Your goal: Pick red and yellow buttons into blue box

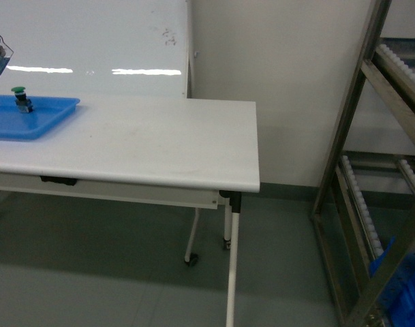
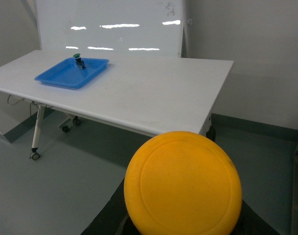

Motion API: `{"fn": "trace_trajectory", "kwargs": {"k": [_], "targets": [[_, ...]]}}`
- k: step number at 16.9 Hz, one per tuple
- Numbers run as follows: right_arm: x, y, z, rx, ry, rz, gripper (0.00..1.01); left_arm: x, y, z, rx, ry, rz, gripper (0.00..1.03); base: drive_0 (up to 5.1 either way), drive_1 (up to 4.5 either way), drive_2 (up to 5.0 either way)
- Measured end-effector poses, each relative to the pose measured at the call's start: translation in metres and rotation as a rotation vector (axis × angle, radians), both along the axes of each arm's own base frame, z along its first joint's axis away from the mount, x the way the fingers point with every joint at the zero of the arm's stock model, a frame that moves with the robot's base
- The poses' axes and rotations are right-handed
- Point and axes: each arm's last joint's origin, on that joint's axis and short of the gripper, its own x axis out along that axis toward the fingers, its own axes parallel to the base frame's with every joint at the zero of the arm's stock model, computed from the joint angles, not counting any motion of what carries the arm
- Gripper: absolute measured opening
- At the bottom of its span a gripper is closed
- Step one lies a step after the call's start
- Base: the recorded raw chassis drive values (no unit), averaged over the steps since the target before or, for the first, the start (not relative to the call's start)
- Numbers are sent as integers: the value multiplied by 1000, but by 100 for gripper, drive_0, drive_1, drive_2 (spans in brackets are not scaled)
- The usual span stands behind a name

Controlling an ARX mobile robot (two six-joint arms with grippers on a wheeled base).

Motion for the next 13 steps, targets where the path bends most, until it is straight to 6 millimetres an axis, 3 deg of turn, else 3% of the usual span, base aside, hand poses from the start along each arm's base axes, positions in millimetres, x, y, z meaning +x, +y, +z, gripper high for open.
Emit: {"fn": "trace_trajectory", "kwargs": {"k": [13], "targets": [[0, 0, 0, 0, 2, 2, 26, 0, 0, 0, 0, -1, 0, 24, 480, -355, -131]]}}
